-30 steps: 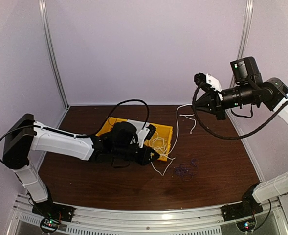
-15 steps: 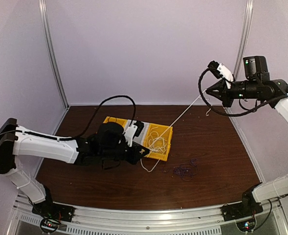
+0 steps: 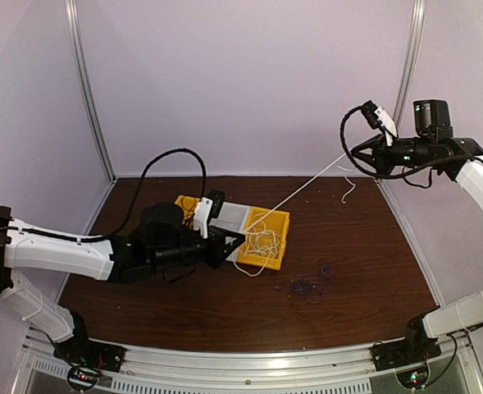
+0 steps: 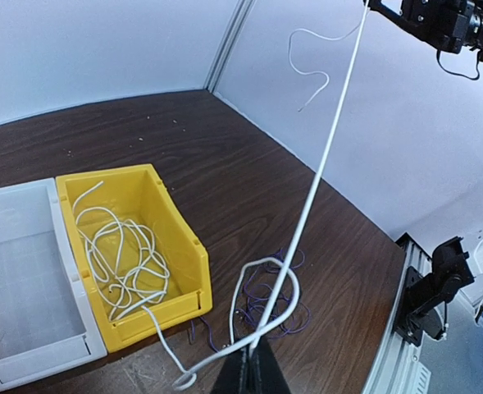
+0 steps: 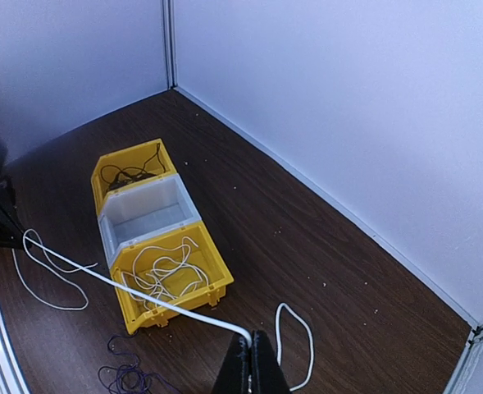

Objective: Untangle the cables

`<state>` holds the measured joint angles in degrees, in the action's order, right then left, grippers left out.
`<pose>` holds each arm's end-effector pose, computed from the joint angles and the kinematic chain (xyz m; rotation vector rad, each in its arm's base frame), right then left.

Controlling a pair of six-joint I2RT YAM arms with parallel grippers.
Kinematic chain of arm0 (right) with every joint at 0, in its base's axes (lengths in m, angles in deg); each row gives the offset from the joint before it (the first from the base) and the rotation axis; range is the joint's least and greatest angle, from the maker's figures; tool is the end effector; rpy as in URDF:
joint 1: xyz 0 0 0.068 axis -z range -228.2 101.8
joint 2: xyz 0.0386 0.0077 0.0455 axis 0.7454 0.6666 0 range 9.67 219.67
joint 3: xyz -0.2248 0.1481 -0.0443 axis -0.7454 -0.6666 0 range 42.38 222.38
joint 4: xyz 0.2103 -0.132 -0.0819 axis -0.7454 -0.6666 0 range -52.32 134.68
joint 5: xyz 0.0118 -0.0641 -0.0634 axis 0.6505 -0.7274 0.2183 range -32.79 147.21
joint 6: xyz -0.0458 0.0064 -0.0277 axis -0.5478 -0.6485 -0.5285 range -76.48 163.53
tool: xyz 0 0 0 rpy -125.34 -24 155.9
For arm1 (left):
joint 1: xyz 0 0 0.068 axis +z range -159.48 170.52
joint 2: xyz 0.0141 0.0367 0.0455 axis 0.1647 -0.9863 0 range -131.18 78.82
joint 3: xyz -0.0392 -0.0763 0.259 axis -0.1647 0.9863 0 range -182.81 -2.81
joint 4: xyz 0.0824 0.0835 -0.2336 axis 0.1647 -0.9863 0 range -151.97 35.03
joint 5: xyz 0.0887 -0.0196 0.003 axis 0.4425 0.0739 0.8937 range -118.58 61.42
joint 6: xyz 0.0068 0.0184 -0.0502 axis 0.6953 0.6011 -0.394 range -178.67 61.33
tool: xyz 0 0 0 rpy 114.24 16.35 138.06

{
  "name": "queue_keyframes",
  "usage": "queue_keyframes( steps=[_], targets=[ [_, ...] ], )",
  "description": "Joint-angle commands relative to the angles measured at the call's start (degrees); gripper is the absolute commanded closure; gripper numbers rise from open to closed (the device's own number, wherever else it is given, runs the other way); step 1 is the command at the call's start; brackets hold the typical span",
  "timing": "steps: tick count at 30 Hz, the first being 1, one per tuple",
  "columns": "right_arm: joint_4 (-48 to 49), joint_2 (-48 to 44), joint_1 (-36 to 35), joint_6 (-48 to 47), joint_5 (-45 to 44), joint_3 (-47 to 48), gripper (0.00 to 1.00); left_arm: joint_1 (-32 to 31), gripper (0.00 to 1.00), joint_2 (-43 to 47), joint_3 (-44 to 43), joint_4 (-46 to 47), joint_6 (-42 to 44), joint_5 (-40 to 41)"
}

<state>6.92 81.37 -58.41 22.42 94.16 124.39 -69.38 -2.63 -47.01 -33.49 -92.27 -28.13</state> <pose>0.2504 0.0668 0.4198 -0.9060 1.7681 0.5352 0.1593 -0.2745 0.2443 0.4496 1.9514 -1.0985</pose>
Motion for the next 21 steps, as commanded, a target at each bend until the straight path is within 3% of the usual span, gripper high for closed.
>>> queue_keyframes(
  steps=[1, 7, 11, 21],
  targets=[
    [13.7, -1.2, 4.7, 3.2, -6.8, 1.5, 1.0, 0.4, 0.94, -2.3, 2.9, -12.1, 2.2, 2.1],
    [13.0, -2.1, 4.7, 3.7, -6.4, 2.3, 1.0, 0.4, 0.9, -5.0, 2.8, -10.9, 2.5, 2.3],
    [12.6, -2.5, 4.8, 3.9, -5.5, 2.4, 1.0, 0.4, 1.0, -5.8, 3.0, -9.8, 2.6, 2.4],
    [11.4, -2.9, 4.6, 3.9, -1.0, 4.8, 1.0, 0.4, 1.0, -3.9, 3.6, -8.1, 3.8, 3.0]
  ],
)
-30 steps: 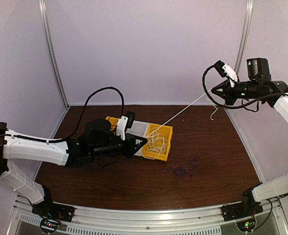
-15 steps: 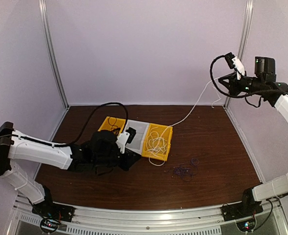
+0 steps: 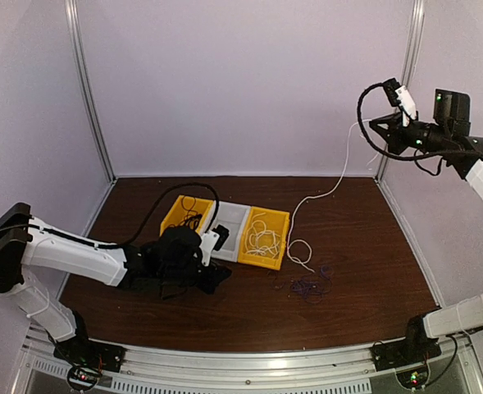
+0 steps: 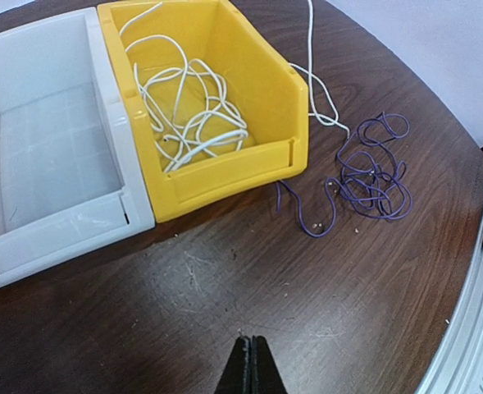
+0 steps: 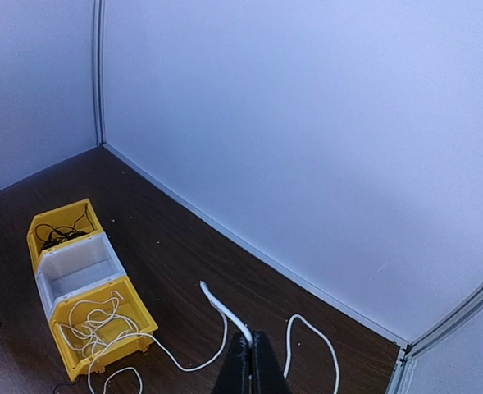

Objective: Untangle the cables

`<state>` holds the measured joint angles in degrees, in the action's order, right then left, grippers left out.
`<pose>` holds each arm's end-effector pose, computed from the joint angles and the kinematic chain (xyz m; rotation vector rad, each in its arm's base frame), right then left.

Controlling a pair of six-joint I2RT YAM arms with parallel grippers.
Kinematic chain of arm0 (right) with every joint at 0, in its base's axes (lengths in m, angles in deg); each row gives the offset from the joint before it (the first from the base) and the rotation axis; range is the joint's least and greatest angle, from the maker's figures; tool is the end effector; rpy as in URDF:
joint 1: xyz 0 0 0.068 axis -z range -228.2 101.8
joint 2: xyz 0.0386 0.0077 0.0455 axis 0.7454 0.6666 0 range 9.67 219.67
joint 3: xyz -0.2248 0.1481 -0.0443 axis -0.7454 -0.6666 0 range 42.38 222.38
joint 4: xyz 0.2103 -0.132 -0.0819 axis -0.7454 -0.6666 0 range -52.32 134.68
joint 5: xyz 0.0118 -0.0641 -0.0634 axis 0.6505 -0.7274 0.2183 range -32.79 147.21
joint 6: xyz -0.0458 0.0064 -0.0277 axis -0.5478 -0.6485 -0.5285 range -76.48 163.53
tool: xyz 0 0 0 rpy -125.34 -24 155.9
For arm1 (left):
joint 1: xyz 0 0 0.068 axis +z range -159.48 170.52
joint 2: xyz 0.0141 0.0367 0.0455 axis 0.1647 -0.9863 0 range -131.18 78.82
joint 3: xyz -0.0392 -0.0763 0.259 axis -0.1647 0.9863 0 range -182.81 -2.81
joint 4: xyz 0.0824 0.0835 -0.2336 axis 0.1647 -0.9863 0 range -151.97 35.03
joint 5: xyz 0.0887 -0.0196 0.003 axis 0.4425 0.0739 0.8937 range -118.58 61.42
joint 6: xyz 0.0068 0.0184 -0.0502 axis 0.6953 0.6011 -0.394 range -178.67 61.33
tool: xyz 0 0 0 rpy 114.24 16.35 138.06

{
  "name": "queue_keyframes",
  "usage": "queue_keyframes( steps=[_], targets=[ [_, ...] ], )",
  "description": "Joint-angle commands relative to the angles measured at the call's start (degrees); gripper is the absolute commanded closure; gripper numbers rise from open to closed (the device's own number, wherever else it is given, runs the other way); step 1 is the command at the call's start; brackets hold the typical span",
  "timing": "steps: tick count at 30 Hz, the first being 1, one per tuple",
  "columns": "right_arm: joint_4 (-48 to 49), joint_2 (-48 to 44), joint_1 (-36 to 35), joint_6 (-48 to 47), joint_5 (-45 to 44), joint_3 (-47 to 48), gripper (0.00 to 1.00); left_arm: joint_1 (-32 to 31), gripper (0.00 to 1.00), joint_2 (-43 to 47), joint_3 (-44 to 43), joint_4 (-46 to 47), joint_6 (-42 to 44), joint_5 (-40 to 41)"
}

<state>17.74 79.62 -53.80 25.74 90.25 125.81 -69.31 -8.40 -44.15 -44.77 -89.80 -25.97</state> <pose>0.2516 0.0441 0.4528 -0.7492 1.6166 0.3663 0.1570 -0.2669 0.1793 0.5489 2.2557 -0.8122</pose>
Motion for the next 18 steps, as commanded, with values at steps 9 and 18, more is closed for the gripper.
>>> queue_keyframes(
  steps=[9, 18],
  targets=[
    [0.6, 3.6, -0.1, 5.3, 8.7, 17.9, 1.0, 0.4, 0.95, 1.4, -0.6, 1.6, 0.7, 3.7],
    [4.2, 8.4, -2.4, 9.4, 10.6, 23.1, 1.0, 1.7, 0.7, 6.4, -3.2, -7.3, 1.2, 10.4]
  ],
)
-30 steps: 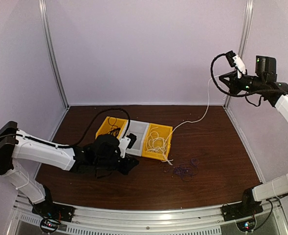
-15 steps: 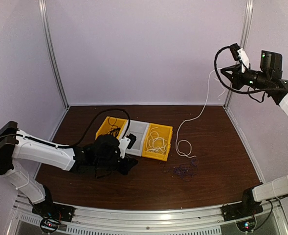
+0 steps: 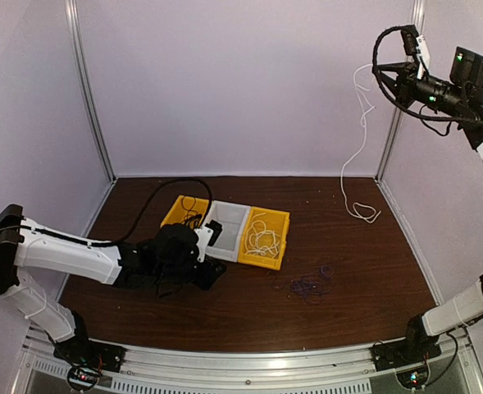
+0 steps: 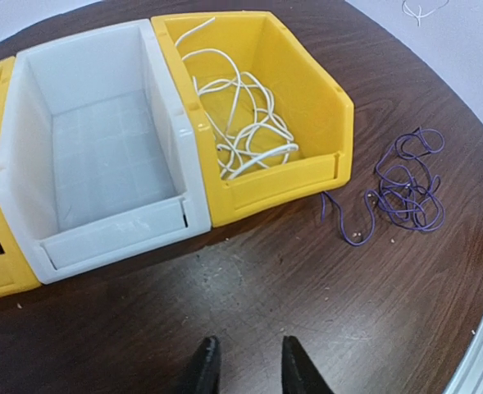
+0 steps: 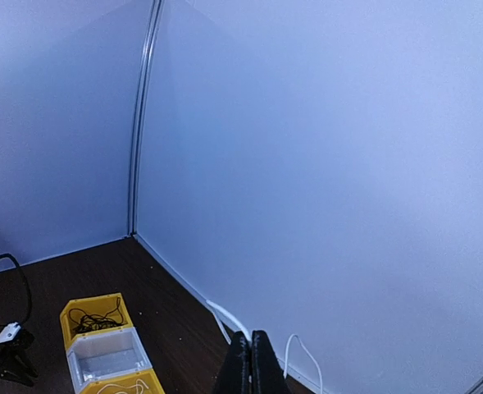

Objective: Untangle the cables

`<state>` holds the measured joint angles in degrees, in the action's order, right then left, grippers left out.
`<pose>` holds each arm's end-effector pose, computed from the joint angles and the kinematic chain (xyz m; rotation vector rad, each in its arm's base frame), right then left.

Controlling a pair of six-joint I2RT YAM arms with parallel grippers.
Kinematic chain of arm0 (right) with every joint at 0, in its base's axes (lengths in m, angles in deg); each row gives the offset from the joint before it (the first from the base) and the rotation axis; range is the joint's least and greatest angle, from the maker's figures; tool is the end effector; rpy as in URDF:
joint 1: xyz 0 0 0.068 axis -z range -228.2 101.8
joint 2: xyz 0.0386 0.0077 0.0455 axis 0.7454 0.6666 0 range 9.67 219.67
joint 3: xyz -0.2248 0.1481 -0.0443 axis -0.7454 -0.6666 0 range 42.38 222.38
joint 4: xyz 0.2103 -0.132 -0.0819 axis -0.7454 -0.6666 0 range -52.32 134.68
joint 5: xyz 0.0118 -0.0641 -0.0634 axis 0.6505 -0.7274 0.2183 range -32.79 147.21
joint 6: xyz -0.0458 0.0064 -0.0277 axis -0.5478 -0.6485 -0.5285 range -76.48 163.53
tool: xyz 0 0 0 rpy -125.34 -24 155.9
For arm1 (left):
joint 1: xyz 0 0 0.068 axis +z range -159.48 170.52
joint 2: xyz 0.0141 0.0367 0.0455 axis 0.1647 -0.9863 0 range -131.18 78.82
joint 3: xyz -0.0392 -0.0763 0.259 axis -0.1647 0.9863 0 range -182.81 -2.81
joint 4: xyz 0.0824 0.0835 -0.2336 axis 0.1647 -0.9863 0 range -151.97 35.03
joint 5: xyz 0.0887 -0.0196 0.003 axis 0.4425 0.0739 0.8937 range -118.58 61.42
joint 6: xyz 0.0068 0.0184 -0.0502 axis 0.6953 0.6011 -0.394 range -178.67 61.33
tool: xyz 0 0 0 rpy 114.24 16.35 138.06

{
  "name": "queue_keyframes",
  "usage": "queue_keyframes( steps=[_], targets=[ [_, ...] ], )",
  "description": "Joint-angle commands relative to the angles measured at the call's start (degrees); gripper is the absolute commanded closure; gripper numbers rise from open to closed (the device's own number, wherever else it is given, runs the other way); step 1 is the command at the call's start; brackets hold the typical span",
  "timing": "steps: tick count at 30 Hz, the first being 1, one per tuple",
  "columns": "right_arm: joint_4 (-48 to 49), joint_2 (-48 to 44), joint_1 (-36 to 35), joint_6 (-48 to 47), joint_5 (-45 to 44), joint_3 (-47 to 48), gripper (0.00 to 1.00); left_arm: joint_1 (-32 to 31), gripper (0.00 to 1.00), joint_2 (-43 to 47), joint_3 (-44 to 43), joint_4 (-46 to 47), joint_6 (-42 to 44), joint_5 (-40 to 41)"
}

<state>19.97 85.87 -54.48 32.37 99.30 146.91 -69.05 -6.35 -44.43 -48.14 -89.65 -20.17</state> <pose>0.2403 0.0504 0.5453 -0.7952 1.3231 0.4843 0.1584 -0.2596 0.1860 0.4848 2.2464 -0.6998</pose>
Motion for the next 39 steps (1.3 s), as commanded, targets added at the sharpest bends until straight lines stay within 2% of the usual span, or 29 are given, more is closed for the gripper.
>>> queue_keyframes(
  steps=[1, 4, 8, 12, 17, 22, 39],
  targets=[
    [2.2, 2.6, -2.4, 2.8, 1.4, 2.6, 1.0, 2.1, 0.66, 5.3, -3.7, -5.9, 1.8, 5.4],
    [2.2, 4.2, -4.5, 2.9, 1.2, 5.0, 1.0, 6.5, 0.59, 8.4, -6.8, -11.9, 5.0, 5.1],
    [2.2, 6.8, -7.8, 2.8, 0.8, 9.6, 1.0, 16.1, 0.54, 10.1, -11.6, -17.7, 10.6, 1.0],
    [2.3, 9.4, -11.1, 2.5, 0.2, 13.1, 1.0, 22.3, 0.52, 9.7, -15.3, -22.2, 15.6, 3.4],
    [2.4, 12.3, -14.0, 1.9, -0.2, 16.3, 1.0, 24.5, 0.49, 10.9, -13.7, -20.2, 19.4, 6.8],
    [2.2, 14.8, -15.7, 1.5, -0.5, 18.7, 1.0, 29.3, 0.51, 11.1, -11.0, -18.2, 17.6, 3.2],
    [2.8, 17.4, -17.8, 1.3, 2.4, 25.1, 1.0, 30.2, 0.51, 10.9, -10.7, -17.2, 17.5, 3.4]
  ],
)
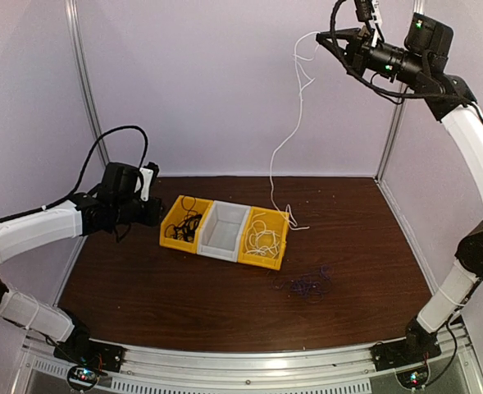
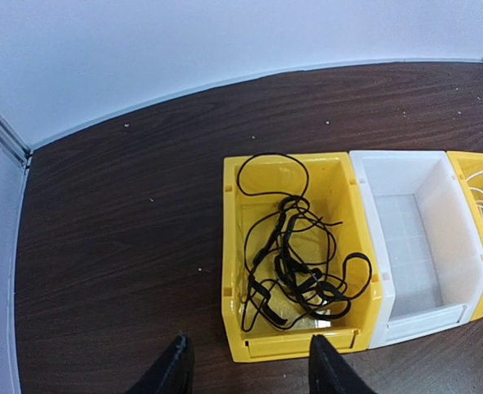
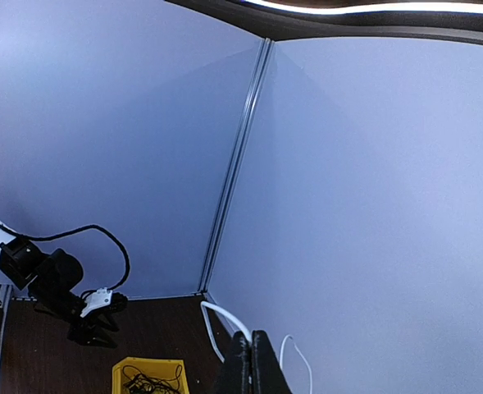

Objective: Untangle the cables

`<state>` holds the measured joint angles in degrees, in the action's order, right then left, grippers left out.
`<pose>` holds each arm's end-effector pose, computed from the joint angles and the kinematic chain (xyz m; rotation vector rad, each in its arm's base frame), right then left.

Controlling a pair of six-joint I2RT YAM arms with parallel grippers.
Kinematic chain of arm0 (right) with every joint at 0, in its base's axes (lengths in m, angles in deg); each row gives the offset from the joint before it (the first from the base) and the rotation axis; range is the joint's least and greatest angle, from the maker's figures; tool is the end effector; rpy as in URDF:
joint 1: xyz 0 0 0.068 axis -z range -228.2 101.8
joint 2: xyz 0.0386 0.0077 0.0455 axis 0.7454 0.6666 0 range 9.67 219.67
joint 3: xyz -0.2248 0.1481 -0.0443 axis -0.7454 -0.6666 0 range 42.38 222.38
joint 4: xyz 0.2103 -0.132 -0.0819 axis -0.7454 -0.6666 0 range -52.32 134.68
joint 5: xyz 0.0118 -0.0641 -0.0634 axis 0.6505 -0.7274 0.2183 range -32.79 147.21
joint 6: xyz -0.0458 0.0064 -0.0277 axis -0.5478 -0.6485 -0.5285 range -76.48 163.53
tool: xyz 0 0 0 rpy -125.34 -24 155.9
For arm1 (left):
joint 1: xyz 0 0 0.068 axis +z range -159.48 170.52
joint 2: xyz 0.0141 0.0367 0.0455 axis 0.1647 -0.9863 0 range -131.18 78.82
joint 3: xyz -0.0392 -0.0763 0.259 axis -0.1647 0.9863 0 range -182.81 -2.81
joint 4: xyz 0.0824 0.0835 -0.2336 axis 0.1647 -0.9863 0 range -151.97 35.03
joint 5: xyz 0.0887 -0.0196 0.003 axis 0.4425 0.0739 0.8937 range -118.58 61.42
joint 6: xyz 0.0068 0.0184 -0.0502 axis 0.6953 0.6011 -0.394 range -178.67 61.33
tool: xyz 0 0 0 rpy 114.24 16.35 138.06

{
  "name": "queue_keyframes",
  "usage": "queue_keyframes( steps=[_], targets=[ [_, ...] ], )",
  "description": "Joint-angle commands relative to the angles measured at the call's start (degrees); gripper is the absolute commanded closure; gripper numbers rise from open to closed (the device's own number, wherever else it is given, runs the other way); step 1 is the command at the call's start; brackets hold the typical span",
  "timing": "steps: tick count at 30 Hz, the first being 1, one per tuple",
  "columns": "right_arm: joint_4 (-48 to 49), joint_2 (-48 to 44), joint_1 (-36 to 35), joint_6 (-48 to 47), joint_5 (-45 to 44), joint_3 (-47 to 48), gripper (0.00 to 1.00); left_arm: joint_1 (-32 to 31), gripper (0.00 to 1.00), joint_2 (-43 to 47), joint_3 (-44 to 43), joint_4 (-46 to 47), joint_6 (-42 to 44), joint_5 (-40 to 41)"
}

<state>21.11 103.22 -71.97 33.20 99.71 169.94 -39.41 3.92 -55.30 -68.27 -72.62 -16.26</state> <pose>0.2690 0.1447 0.5819 -0.9887 1.0948 0.7041 0.2540 -0.1375 0.2670 0.1835 2.1767 -0.1996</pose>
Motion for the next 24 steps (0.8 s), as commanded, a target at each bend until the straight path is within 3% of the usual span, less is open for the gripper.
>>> queue_keyframes(
  steps=[1, 24],
  targets=[
    [1.9, 0.1, -0.3, 0.8, 2.2, 2.3, 1.0, 0.6, 0.51, 0.5, 0.2, 3.0, 0.5, -0.5],
    [4.1, 2.8, -3.0, 1.9, 7.6, 4.6, 1.0, 0.6, 0.51, -0.4, 0.3, 3.0, 0.4, -1.0]
  ],
)
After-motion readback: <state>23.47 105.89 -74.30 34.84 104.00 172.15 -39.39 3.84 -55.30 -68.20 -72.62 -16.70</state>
